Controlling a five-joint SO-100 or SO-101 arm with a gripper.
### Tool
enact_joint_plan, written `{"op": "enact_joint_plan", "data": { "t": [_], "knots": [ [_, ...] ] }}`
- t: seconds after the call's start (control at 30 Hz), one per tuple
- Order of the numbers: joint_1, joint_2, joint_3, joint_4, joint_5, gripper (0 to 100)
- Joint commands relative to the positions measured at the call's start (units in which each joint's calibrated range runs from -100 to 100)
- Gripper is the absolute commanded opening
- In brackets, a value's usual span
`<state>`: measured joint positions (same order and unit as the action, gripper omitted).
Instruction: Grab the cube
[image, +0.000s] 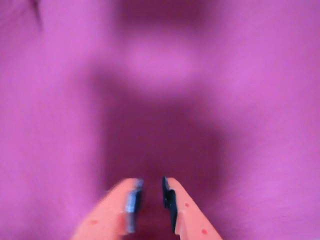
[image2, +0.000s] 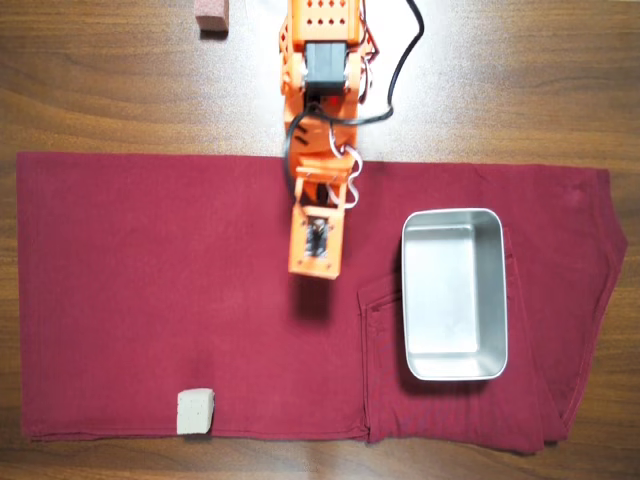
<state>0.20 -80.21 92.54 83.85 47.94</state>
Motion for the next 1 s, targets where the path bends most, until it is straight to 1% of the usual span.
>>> {"op": "enact_joint_plan", "data": {
  "t": [0.0, 0.07, 0.13, 0.17, 0.27, 0.33, 0.43, 0.53, 0.6, 0.67, 0.8, 0.97],
  "knots": [
    [5.3, 15.7, -17.1, -7.5, 0.0, 15],
    [10.9, 26.5, -30.5, -9.3, 0.4, 23],
    [17.2, 39.3, -47.1, -6.6, 0.4, 26],
    [20.1, 46.3, -55.7, -4.3, -0.1, 29],
    [26.1, 67.8, -83.1, 8.0, -1.8, 32],
    [27.4, 76.3, -93.9, 10.3, -1.9, 33],
    [28.1, 85.4, -103.4, 8.2, -2.0, 35],
    [30.0, 90.6, -104.1, -0.5, -1.6, 35],
    [32.8, 95.0, -104.1, -8.3, -1.1, 37],
    [34.7, 98.4, -105.1, -13.7, -0.4, 39],
    [34.5, 102.4, -107.8, -15.8, -0.3, 41],
    [32.2, 108.3, -110.8, -19.2, -2.2, 41]
  ]
}}
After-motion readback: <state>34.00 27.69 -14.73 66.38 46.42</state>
